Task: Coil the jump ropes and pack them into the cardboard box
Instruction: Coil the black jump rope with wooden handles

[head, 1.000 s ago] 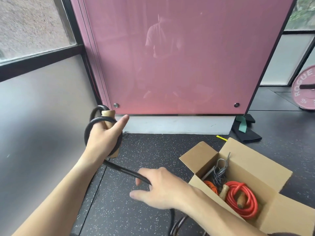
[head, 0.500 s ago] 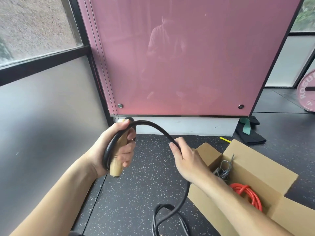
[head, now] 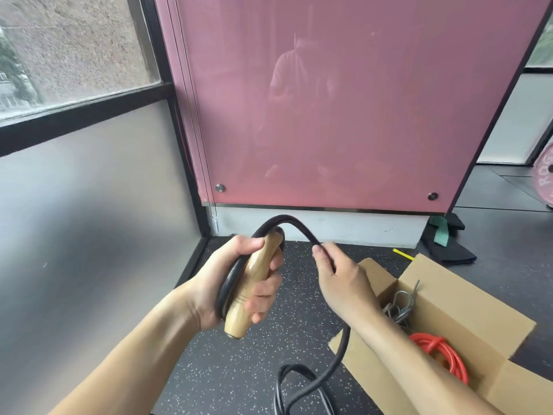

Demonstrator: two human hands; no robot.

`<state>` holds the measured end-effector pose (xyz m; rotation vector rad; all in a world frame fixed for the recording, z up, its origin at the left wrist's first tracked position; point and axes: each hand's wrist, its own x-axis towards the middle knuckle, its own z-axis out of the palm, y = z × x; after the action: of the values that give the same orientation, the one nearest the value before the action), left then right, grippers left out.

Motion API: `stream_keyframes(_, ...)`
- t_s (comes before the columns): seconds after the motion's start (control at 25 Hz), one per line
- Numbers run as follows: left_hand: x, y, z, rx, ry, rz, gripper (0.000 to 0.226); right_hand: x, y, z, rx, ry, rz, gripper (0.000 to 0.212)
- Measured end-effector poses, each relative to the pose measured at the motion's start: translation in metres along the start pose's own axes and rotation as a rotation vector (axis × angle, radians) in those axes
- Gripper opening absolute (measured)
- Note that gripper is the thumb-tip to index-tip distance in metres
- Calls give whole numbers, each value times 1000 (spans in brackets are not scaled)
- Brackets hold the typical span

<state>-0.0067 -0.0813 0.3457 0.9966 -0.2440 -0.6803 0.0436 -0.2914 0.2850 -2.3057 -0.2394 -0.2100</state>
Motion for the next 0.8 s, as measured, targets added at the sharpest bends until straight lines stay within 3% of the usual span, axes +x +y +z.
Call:
stream_keyframes(0.12, 4, -1, 5, -172, -19, 189, 42, -19, -23, 15, 179, -258, 41, 40)
stream_keyframes(0.2, 9, 1, 11, -277, 76, 328, 37, -35, -33, 31, 342, -455, 113, 39)
stream_keyframes(0.32, 14, 8, 12, -461, 399, 554, 29, -59, -41, 49, 446, -722, 182, 35)
stream_keyframes(0.48, 13, 28, -14, -466, 906, 789, 30, -74, -49, 39, 226, -895, 57, 28)
stream_keyframes(0.56, 13, 30, -21, -195, 1102, 828, 30, -71, -54, 29, 143, -835, -70, 26)
stream_keyframes(0.64, 18, 19, -22, 406, 1186, 760, 33, -64, -59, 19, 71, -642, -240, 27)
stream_keyframes(0.72, 27, 1, -17, 1023, 1083, 573, 36, -52, -56, 9, -30, -365, -433, 26)
stream_keyframes(0.8, 37, -12, -8, 1227, 942, 391, 50, -38, -46, -5, -101, -182, -496, 19)
